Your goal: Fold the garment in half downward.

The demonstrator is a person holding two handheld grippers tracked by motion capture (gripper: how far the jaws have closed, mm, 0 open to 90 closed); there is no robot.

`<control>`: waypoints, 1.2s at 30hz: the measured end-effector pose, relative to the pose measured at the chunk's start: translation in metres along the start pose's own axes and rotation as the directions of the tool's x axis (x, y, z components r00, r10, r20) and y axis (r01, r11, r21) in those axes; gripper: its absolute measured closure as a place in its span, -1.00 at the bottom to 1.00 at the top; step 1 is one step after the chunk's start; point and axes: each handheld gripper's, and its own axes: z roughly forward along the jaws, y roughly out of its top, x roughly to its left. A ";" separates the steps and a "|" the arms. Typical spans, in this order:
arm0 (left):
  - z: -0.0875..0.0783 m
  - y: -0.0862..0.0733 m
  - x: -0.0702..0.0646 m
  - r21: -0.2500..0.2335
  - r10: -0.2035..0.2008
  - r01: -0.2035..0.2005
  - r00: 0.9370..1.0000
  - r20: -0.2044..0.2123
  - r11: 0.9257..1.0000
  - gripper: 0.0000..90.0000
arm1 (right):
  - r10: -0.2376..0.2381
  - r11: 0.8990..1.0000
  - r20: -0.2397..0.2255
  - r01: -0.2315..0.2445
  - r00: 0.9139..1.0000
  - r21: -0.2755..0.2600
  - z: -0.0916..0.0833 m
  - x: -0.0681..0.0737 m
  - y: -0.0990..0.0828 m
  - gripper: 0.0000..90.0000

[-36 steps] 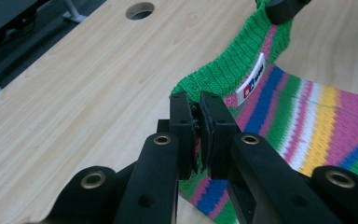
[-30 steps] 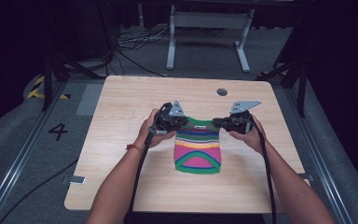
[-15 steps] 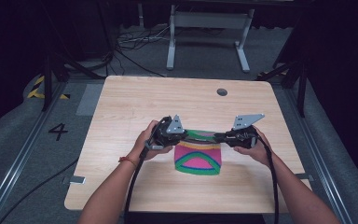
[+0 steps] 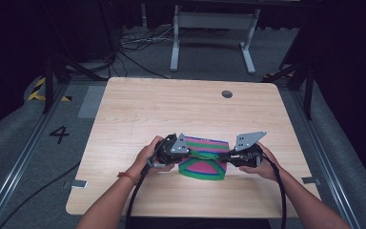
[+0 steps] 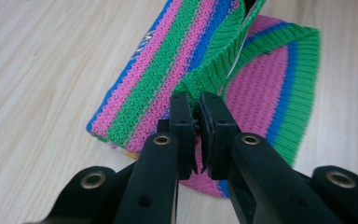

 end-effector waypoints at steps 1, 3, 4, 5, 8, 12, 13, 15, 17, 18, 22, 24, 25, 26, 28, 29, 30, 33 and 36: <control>0.000 -0.001 -0.002 0.006 0.005 -0.005 1.000 0.008 1.000 0.87 | -0.001 1.000 -0.010 0.001 1.000 0.009 0.001 0.003 -0.001 0.87; 0.001 -0.002 -0.007 0.021 0.018 -0.018 1.000 0.021 1.000 0.87 | -0.009 1.000 -0.019 0.009 1.000 0.029 0.004 0.008 -0.003 0.86; 0.002 -0.003 -0.010 0.028 0.020 -0.021 0.999 0.025 0.999 0.87 | -0.010 0.999 -0.026 0.011 1.000 0.038 0.005 0.011 -0.005 0.86; 0.002 -0.004 -0.012 0.032 0.022 -0.023 0.999 0.031 0.999 0.86 | -0.012 0.999 -0.030 0.013 0.999 0.047 0.006 0.014 -0.006 0.85; 0.005 -0.008 -0.019 0.052 0.032 -0.034 0.999 0.043 0.998 0.85 | -0.021 0.997 -0.034 0.023 0.999 0.073 0.009 0.019 -0.010 0.85; 0.007 -0.012 -0.028 0.091 0.047 -0.052 0.997 0.055 0.994 0.82 | -0.014 0.995 -0.043 0.018 0.999 0.096 0.012 0.024 -0.016 0.83; 0.008 -0.013 -0.029 0.098 0.053 -0.058 0.997 0.054 0.993 0.81 | -0.012 0.995 -0.045 0.016 0.999 0.099 0.013 0.026 -0.018 0.82; 0.011 -0.018 -0.031 0.118 0.054 -0.061 0.997 0.061 0.991 0.81 | -0.006 0.994 -0.052 0.012 0.999 0.105 0.015 0.028 -0.020 0.81; 0.012 -0.020 -0.031 0.126 0.048 -0.055 0.997 0.065 0.990 0.81 | -0.004 0.994 -0.056 0.011 0.998 0.113 0.019 0.029 -0.022 0.80; 0.013 -0.023 -0.030 0.107 0.029 -0.036 0.997 0.072 0.994 0.80 | -0.005 0.993 -0.058 0.011 0.998 0.119 0.021 0.029 -0.023 0.79; 0.014 -0.027 -0.027 0.077 0.003 -0.010 0.996 0.090 0.997 0.80 | 0.000 0.993 -0.050 0.006 0.999 0.117 0.023 0.029 -0.024 0.80; 0.014 -0.027 -0.026 0.084 -0.016 0.009 0.996 0.089 0.996 0.80 | -0.026 0.991 -0.028 0.029 0.999 0.128 0.023 0.028 -0.023 0.80; 0.014 -0.026 -0.025 0.089 -0.022 0.014 0.996 0.086 0.996 0.79 | -0.040 0.990 -0.009 0.041 0.999 0.134 0.023 0.027 -0.023 0.80; 0.015 -0.024 -0.026 0.100 -0.017 0.010 0.997 0.073 0.995 0.78 | -0.045 0.990 0.000 0.045 0.999 0.136 0.023 0.025 -0.023 0.80; 0.017 -0.022 -0.025 0.108 -0.017 0.011 0.998 0.059 0.994 0.77 | -0.034 0.990 0.014 0.032 0.999 0.134 0.023 0.018 -0.024 0.80; 0.018 -0.022 -0.024 0.105 -0.024 0.018 0.998 0.056 0.994 0.77 | -0.029 0.991 0.018 0.026 0.999 0.134 0.023 0.016 -0.024 0.80; 0.019 -0.021 -0.023 0.104 -0.027 0.020 0.998 0.058 0.994 0.77 | -0.025 0.991 0.025 0.022 0.999 0.132 0.023 0.012 -0.024 0.80; 0.020 -0.021 -0.020 0.099 -0.033 0.028 0.998 0.053 0.995 0.76 | -0.012 0.992 0.054 0.005 0.998 0.123 0.023 0.005 -0.025 0.79; 0.020 -0.024 -0.018 0.083 -0.051 0.046 0.997 0.052 0.995 0.73 | 0.008 0.993 0.047 -0.014 0.999 0.113 0.022 0.004 -0.026 0.73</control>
